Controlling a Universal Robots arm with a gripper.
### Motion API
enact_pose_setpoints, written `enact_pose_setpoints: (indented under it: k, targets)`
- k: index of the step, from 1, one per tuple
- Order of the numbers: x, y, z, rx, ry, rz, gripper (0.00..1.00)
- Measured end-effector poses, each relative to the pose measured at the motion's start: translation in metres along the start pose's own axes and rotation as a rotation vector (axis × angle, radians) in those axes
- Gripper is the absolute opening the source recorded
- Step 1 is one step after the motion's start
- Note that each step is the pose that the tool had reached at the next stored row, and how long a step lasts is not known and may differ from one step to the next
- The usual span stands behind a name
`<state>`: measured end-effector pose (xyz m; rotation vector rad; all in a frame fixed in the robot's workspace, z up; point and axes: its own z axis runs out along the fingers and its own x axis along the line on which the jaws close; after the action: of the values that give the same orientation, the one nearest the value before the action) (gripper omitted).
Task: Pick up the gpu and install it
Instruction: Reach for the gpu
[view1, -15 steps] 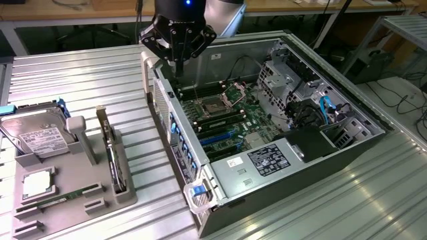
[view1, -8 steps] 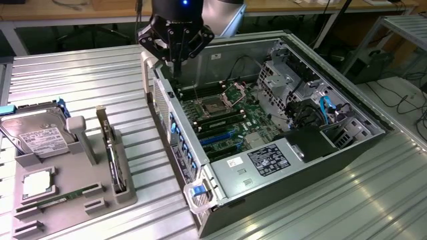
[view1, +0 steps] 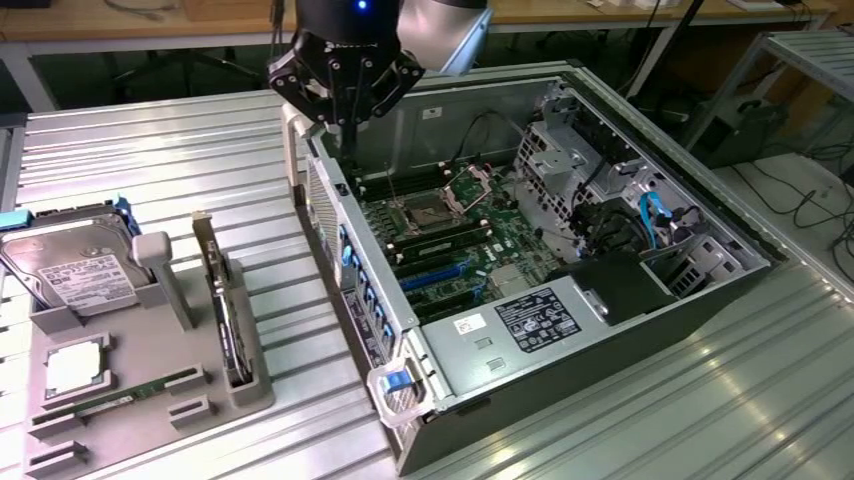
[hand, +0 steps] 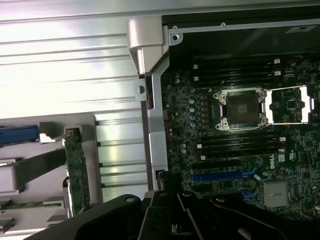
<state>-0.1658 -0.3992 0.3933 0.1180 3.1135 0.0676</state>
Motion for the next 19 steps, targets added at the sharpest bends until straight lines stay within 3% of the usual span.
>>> enact_pose_setpoints:
  k: [19]
  targets:
    - [0.013,-0.0018,-0.0003,0.0,0.0005,0.0,0.11]
